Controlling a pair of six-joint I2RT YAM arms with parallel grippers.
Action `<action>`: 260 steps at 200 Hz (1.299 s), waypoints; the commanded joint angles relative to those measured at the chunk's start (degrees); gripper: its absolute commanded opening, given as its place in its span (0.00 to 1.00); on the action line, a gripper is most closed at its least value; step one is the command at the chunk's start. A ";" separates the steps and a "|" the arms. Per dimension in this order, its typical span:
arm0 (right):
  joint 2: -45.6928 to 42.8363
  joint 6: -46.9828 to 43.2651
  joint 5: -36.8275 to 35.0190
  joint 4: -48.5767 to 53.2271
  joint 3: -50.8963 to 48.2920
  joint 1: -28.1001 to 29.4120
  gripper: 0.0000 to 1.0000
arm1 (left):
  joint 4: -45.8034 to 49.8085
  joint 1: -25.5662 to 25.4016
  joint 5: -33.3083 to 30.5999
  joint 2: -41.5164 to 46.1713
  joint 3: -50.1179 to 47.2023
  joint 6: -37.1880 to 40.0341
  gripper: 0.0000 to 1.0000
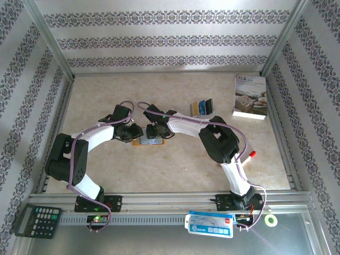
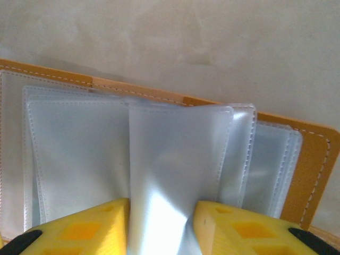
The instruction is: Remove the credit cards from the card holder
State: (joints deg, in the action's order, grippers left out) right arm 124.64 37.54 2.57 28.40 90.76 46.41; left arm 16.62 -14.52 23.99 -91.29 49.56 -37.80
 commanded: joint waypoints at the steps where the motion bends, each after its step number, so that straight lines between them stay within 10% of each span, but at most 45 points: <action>1: 5.48 -0.33 -4.87 7.48 -2.44 -0.53 0.42 | -0.40 0.47 0.66 -0.16 -1.20 -0.87 0.26; 168: 4.36 -0.18 -1.07 4.81 -3.61 -1.64 0.39 | -11.32 -0.06 9.77 -3.39 -4.13 -7.21 0.28; 260: -13.72 5.68 13.82 -11.03 -10.68 -7.40 0.51 | -26.55 -0.40 17.04 -3.54 -6.47 -11.97 0.25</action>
State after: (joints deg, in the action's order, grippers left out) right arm 117.58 39.55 11.99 22.83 82.06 40.73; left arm -0.75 -14.55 36.32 -94.08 44.42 -47.24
